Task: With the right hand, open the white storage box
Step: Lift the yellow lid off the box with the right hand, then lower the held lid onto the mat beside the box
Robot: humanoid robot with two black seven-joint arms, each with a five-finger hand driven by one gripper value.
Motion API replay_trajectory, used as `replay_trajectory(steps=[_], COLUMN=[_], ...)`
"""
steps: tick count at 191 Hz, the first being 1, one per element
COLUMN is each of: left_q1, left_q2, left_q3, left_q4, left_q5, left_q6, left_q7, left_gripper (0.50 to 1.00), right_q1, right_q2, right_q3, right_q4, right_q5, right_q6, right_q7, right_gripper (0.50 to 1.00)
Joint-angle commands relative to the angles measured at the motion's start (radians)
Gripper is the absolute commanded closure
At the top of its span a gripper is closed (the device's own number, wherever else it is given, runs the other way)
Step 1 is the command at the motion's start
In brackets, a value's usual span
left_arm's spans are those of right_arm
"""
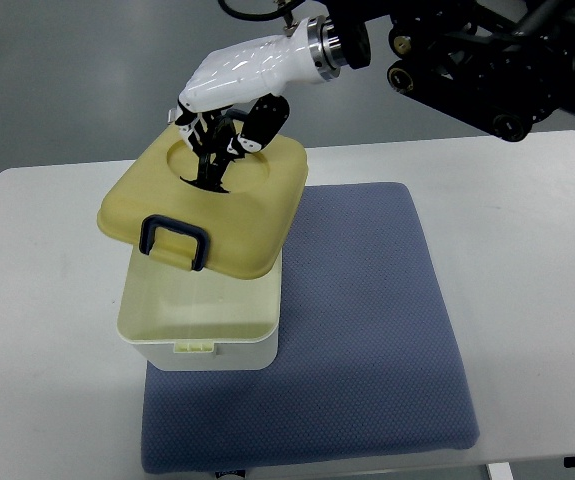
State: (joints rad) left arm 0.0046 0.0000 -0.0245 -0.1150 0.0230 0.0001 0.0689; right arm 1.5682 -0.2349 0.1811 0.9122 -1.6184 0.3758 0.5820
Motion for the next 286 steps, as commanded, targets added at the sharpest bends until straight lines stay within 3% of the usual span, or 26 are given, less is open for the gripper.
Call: replay_trajectory(steps=[1,49,127,152,286], left_q1=[0.0,0.0,0.0,0.0,0.0], left_q2=[0.0,0.0,0.0,0.0,0.0], left_q3=[0.0,0.0,0.0,0.0,0.0], left_q4=[0.0,0.0,0.0,0.0,0.0], left_q5=[0.0,0.0,0.0,0.0,0.0], left_q6=[0.0,0.0,0.0,0.0,0.0], left_q7=[0.0,0.0,0.0,0.0,0.0], left_gripper=[0.5,0.5,0.5,0.5,0.5], right_q1=[-0.017,-0.077,-0.22,-0.266,-0.408], right_q2=[-0.056,-0.17,-0.253,-0.254,-0.25], right_q3=[0.012,0.02,0.011,0.001,-0.003], right_q4=[-0.016,-0.032,-0.076,-0.078,-0.082], right_q5=[0.011,0.028,0.026,0.026,0.008], right_q6=[0.0,-0.029,-0.117,-0.158,-0.215], right_q7=[0.002,0.002,0.015,0.024,0.029], right_gripper=[1.0,1.0,1.0,1.0,1.0])
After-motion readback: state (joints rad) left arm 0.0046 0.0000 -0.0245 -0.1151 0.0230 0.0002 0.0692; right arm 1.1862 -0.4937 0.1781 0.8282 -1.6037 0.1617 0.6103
